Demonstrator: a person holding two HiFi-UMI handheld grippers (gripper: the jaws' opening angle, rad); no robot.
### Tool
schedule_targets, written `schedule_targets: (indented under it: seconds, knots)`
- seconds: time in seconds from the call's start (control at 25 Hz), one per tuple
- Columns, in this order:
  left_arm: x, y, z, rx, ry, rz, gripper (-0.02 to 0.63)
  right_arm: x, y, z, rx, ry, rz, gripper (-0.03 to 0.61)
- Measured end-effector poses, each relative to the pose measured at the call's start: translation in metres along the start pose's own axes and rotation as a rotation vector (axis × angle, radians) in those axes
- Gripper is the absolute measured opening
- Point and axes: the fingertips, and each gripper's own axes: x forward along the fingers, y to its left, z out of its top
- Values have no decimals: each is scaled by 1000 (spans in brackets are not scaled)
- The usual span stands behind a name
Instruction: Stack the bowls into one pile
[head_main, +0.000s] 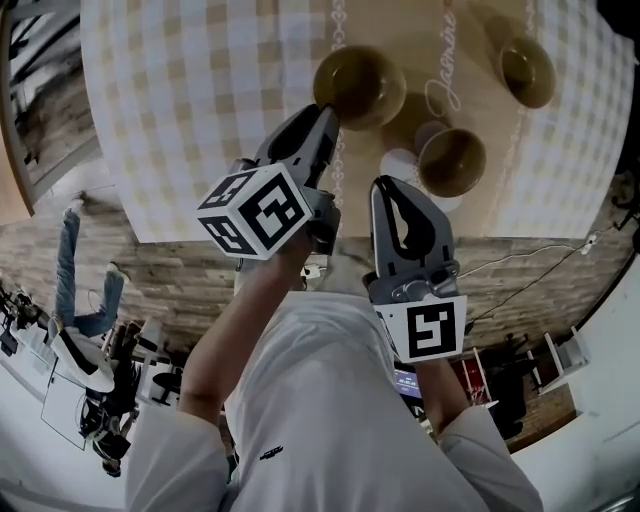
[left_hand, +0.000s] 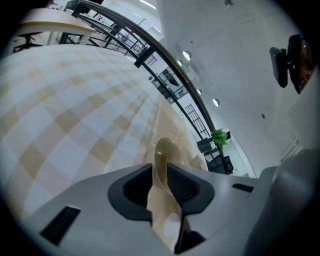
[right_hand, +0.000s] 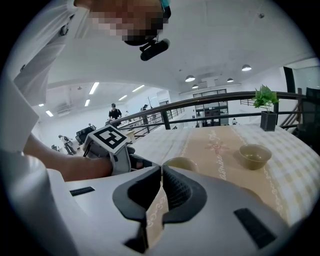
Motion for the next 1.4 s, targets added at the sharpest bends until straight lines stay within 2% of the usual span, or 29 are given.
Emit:
schedule_targets:
  seconds: [0.12, 0.24, 0.52, 0.72, 1.0, 1.16, 1.4]
  knots:
    - [7, 3, -1, -9, -1, 28, 51, 0, -5, -3, 12, 8, -4, 41]
    - [8, 1, 3, -11, -16, 37, 34, -1, -9, 0, 19, 2, -7, 41]
    - [8, 2, 5, -13, -18, 61, 28, -5, -16, 4, 20, -15, -13, 40]
    - [1, -8, 7, 5, -22, 43, 25, -8, -17, 10, 74, -40, -45, 41]
    - [-12, -27, -4, 55, 20, 27, 25, -25, -17, 12, 24, -39, -49, 41]
    - [-22, -46, -14, 73, 57, -9, 25, -33, -17, 26, 83, -81, -87, 41]
    - [-26, -73, -35, 137, 121, -53, 25, -52, -22, 35, 99, -110, -120, 41]
